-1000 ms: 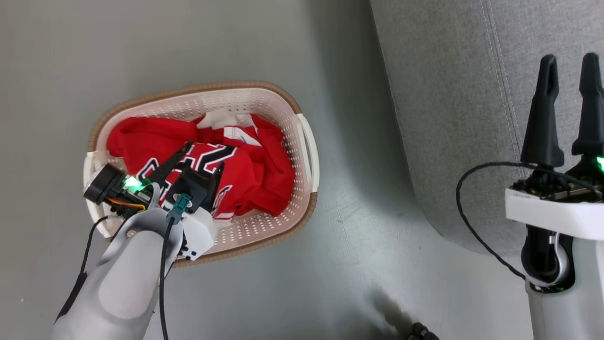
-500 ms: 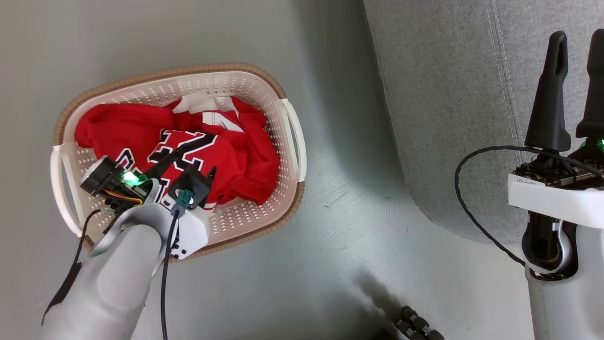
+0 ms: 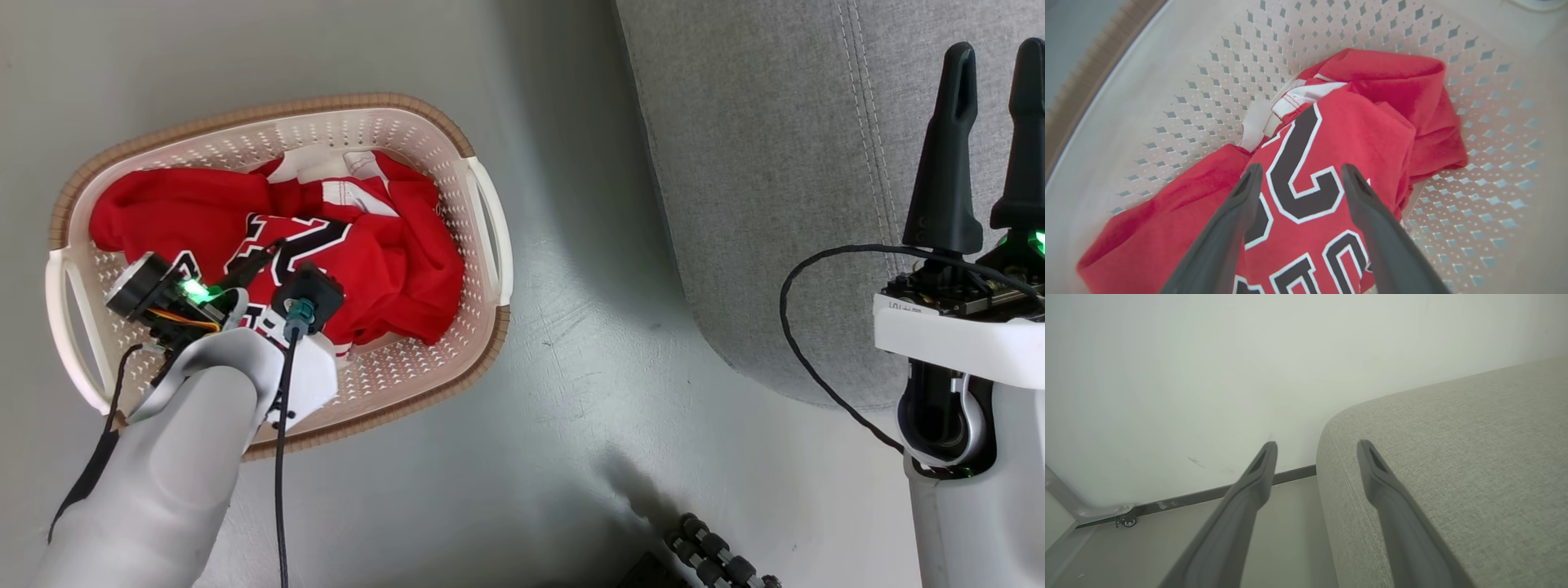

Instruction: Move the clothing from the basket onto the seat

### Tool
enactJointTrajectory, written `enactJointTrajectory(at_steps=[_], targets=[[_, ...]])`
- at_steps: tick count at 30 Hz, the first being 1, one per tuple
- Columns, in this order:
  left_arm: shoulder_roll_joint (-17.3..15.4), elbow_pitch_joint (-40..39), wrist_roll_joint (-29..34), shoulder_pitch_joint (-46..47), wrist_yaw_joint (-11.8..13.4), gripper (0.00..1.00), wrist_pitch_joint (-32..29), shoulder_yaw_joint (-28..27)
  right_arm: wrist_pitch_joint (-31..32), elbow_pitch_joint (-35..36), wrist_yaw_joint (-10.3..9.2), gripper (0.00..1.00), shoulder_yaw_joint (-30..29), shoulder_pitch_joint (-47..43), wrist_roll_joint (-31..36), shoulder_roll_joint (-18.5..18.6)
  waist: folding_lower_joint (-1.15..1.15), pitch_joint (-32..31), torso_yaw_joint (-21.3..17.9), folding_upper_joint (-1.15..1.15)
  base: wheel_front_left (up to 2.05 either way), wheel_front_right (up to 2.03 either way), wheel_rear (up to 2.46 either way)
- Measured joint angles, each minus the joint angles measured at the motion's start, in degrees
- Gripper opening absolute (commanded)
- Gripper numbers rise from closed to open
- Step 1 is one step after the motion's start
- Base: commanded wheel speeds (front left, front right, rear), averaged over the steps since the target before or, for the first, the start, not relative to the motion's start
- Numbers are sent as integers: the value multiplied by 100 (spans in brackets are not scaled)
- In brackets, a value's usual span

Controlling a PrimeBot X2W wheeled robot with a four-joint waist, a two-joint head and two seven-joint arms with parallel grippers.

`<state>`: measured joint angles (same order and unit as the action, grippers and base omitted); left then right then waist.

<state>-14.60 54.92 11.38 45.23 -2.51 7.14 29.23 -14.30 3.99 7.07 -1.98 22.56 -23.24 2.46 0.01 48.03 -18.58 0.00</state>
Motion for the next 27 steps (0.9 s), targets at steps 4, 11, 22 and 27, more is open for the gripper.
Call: enactJointTrajectory(at_steps=[4,11,22,27], targets=[[-49,156,49,82,136,100,-160,-30,0,-1,0,100,9,2,0,0,0,49,-31,0,0,0,0],[-190,371,82,243,226,100,-341,-54,0,-3,0,100,23,3,-1,0,0,127,-63,0,0,0,0],[5,577,194,409,148,100,-553,144,0,-20,0,100,42,9,-4,0,-1,185,-54,0,0,0,0],[-14,734,232,460,233,100,-726,149,0,-25,0,100,65,15,-79,0,-1,186,-52,0,0,0,0]])
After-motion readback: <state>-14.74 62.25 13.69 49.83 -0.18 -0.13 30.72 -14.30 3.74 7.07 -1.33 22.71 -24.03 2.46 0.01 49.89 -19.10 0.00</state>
